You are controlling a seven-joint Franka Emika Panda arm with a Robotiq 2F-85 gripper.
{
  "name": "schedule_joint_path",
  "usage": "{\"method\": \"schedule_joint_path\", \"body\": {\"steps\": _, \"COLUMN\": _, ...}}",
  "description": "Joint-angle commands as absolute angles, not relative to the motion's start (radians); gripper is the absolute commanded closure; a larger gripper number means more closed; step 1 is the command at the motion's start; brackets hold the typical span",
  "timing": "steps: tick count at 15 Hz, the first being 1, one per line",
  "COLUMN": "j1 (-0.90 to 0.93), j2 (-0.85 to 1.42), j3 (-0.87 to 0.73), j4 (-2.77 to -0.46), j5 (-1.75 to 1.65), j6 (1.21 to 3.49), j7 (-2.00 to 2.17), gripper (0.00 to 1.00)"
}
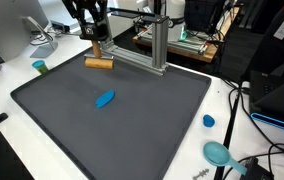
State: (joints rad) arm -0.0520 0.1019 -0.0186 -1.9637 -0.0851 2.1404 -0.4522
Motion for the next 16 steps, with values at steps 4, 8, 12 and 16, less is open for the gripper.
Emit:
{"method": "schedule_joint_path", "body": {"steps": 4, "j1": -0.051, "j2": 0.154, "j3": 0.013, "j4": -1.893, "j5": -0.044, "j6": 2.166, "j7": -0.801, "gripper": 0.78}}
{"method": "schedule_joint_path", "body": {"steps": 8, "j1": -0.047, "j2": 0.153, "j3": 0.011, "j4": -1.917, "j5": -0.059, "j6": 2.144, "j7": -0.752, "gripper": 0.53}}
{"method": "schedule_joint_path", "body": {"steps": 12, "j1": -0.048, "j2": 0.153, "j3": 0.010, "j4": -1.919, "j5": -0.059, "j6": 2.144, "j7": -0.752, "gripper": 0.53}}
{"method": "schedule_joint_path", "body": {"steps": 16, "j1": -0.052, "j2": 0.135, "j3": 0.012, "j4": -1.922, "j5": -0.116, "j6": 2.248, "j7": -0.860, "gripper": 0.78}}
